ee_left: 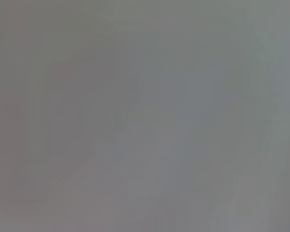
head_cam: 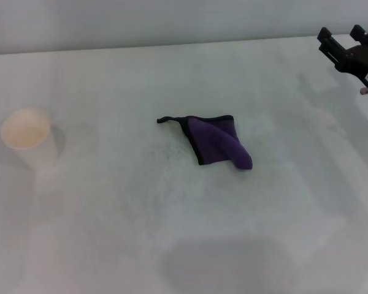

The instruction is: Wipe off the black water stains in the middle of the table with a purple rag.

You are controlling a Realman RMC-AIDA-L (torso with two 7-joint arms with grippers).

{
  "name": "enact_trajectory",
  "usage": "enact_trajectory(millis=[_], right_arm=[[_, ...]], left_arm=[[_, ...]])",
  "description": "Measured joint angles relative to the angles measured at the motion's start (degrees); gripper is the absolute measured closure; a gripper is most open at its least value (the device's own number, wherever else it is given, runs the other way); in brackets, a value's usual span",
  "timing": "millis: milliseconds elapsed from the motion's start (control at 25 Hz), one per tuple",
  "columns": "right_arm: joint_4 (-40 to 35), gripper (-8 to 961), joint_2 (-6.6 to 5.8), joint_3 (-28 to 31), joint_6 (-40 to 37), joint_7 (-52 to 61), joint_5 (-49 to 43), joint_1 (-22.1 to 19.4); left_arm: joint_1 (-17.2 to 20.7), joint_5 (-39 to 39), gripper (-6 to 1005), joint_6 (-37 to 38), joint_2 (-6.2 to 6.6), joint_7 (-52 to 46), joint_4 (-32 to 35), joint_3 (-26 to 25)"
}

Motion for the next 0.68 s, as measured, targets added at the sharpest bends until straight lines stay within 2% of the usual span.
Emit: enact_trajectory(millis=[680], right_arm=[[-0.58,132,-0.05,-0.24,-0.19,-0.14,-0.21,0.04]], left_arm=[[-0.61,-2.14,137,0.81,-0.16,0.00,-0.12,0.05]])
